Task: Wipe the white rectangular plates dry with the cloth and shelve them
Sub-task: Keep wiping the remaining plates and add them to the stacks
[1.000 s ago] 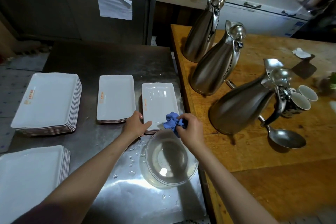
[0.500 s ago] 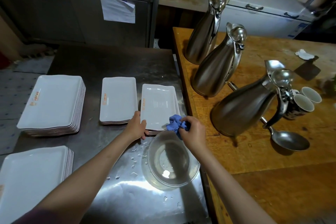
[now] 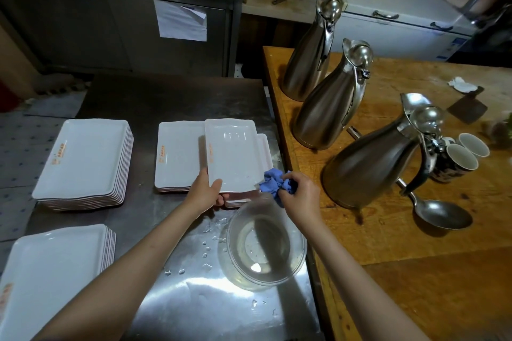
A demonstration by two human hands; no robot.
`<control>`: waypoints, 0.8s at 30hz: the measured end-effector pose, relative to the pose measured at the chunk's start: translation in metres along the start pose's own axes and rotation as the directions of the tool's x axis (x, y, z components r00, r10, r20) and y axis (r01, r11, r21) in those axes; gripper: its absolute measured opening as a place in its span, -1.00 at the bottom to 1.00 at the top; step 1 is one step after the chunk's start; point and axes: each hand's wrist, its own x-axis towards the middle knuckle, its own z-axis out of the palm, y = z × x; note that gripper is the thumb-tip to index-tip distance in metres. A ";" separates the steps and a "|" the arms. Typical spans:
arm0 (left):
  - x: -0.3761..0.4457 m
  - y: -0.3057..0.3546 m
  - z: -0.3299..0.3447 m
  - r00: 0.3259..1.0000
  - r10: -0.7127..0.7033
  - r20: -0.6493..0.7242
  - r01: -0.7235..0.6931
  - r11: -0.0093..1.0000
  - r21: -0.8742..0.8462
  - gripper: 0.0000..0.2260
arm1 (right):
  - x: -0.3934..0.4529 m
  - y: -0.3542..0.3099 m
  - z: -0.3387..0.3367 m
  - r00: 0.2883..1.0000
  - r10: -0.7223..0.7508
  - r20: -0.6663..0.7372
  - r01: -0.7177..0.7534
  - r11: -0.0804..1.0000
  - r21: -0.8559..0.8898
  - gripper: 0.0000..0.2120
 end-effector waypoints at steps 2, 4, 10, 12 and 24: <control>-0.008 0.005 -0.002 1.000 0.013 0.022 -0.012 0.999 -0.044 -0.81 | 0.000 -0.002 -0.003 1.000 -0.012 -0.020 0.013 1.000 0.008 -0.78; -0.017 0.008 -0.003 0.999 0.019 0.035 -0.016 0.997 -0.080 -0.83 | 0.000 -0.004 -0.005 0.999 -0.023 -0.033 0.024 1.000 0.017 -0.77; -0.035 0.000 0.005 0.998 0.013 0.062 -0.007 0.996 -0.094 -0.85 | -0.004 -0.009 -0.014 0.997 -0.049 -0.052 0.050 0.999 0.018 -0.77; -0.043 0.000 0.010 0.998 0.016 0.065 -0.007 0.991 -0.132 -0.84 | -0.005 -0.008 -0.015 0.997 -0.048 -0.052 0.049 0.999 0.017 -0.76; -0.062 -0.019 0.019 0.993 0.113 -0.016 -0.113 0.993 -0.012 -0.77 | -0.018 0.000 -0.020 1.000 -0.003 -0.031 0.005 0.999 0.043 -0.77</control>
